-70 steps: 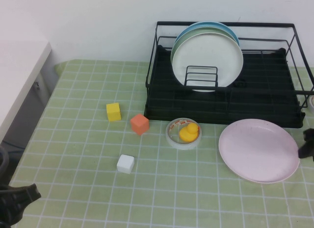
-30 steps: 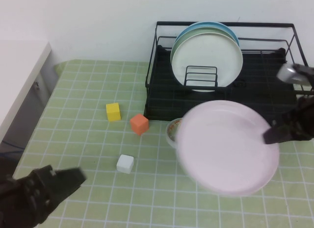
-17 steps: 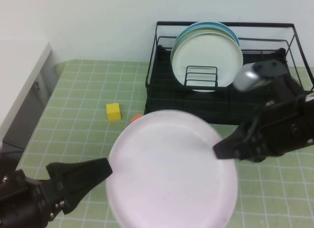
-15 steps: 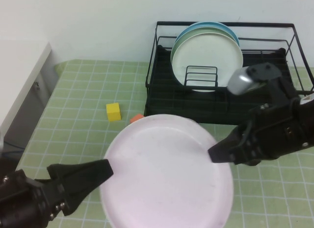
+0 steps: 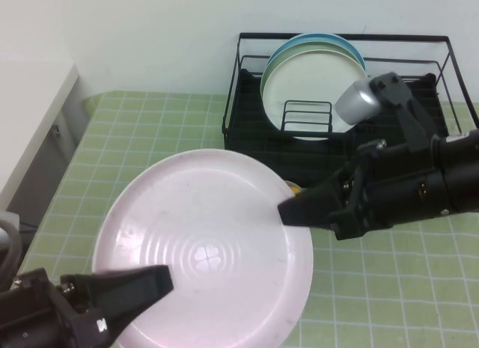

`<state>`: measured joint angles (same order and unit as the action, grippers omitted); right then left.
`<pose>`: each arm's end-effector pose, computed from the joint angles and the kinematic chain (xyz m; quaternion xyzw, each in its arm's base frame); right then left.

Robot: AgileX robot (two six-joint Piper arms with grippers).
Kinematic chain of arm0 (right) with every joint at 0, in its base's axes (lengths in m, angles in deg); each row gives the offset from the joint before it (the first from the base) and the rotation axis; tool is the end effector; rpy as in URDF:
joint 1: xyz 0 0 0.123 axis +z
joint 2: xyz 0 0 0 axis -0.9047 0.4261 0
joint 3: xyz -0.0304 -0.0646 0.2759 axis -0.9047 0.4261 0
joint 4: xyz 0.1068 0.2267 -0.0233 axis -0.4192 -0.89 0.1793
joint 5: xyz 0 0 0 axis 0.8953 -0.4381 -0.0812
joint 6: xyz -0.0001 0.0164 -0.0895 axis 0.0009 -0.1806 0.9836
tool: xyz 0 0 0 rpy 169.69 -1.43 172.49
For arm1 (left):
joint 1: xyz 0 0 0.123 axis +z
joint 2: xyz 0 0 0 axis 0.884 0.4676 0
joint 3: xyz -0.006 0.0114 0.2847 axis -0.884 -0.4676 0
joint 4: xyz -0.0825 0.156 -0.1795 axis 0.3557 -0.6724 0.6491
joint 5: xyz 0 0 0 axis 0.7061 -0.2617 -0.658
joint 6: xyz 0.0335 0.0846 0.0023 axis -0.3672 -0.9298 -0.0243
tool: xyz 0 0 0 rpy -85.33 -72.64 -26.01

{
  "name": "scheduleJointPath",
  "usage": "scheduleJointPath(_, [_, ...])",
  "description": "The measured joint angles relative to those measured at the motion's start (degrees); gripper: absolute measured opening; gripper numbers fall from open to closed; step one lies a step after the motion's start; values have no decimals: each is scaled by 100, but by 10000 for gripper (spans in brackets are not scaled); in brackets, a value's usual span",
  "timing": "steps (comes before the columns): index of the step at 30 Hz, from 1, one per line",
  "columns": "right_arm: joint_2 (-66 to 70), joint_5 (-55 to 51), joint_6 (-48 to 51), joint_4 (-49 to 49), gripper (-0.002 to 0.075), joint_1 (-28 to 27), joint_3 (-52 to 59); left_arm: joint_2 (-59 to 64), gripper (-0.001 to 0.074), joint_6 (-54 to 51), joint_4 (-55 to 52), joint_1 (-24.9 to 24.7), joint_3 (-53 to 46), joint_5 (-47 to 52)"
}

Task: Place plate on rack
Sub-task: Hand over the plate, then place the plate on the rack

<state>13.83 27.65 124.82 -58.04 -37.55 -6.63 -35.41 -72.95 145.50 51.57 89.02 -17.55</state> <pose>0.2395 0.1849 0.3064 -0.3224 0.8091 0.3779 0.3141 0.1206 -0.0865 0.2818 0.0512 0.7854 -0.4872 0.3784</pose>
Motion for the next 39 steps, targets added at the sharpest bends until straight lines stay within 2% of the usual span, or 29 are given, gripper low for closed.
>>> scheduleJointPath(1, [0,0,256,-131,16,0,0,0,122,-82,-8,0,0,-18])
scheduleJointPath(8, [0,-44,1476,-726,45,-23,0,0,116,-1000,31,13,0,-177])
scheduleJointPath(11, [0,-180,1826,-985,142,-23,0,0,116,-1741,83,13,0,-253])
scheduleJointPath(14, [0,-431,1948,-1211,316,-13,-111,0,115,-2614,44,13,4,-223])
scheduleJointPath(16, [0,-551,2019,-1264,392,-13,-333,0,115,-3276,15,13,4,-297])
scheduleJointPath(22, [-355,-610,1881,-951,439,-183,-1176,0,115,-5176,-10,13,4,-463])
scheduleJointPath(24, [-605,-623,1684,-737,422,-355,-1357,0,115,-5727,2,13,4,-611])
scheduleJointPath(26, [-902,-641,1494,-464,363,-582,-1421,0,115,-6242,129,13,4,-732])
scheduleJointPath(30, [-1503,-870,879,606,117,-885,-1433,12,115,-7437,741,13,4,-1005])
scheduleJointPath(32, [-1731,-1064,450,1281,52,-910,-1422,72,115,-8048,937,13,28,-1080])
scheduleJointPath(35, [-2001,-1275,36,2057,19,-920,-1167,295,115,-8674,986,13,222,-1124])
scheduleJointPath(39, [-2406,-1182,-136,2648,8,-920,-286,818,115,-8869,1027,13,799,-1136])
